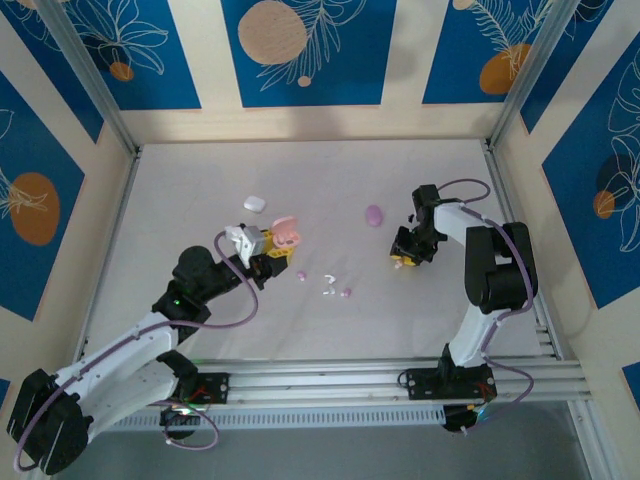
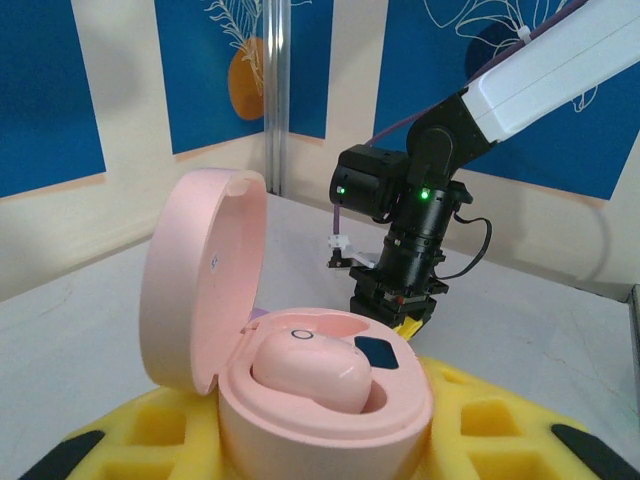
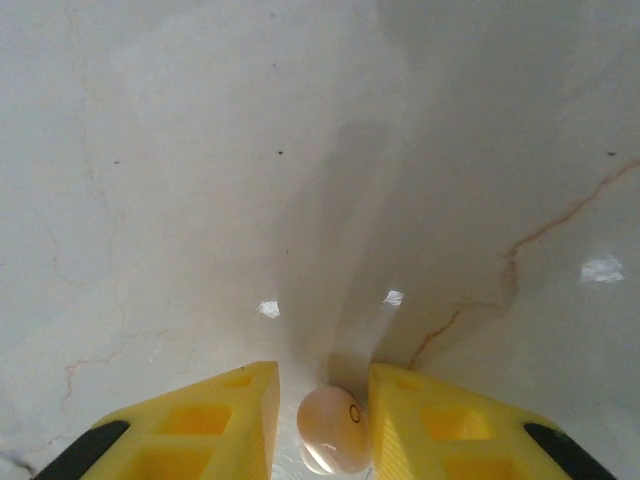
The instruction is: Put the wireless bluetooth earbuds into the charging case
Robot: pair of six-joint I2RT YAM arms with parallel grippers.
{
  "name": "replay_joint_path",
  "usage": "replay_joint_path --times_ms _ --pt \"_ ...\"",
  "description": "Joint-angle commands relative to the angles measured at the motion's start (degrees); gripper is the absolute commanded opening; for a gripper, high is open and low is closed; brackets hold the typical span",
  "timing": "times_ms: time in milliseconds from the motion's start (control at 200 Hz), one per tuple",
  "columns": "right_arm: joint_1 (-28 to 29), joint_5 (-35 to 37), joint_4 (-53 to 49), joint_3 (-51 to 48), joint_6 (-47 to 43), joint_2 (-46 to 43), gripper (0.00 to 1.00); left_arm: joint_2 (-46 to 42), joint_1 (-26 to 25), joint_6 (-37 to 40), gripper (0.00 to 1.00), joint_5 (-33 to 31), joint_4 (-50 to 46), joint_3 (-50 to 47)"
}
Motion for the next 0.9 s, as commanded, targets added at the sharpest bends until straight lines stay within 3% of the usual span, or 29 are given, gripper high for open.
replay_joint_path --times_ms 0,895 --pt "0.6 1.0 -2.3 1.0 -1.4 1.0 0.30 -0.6 -0.5 0.7 0.29 -0.2 0.5 1.0" --pt "4.1 5.0 -6.3 2.7 -1.8 3.0 0.26 -1.0 -0.6 0.7 0.29 -0.3 0.0 1.1"
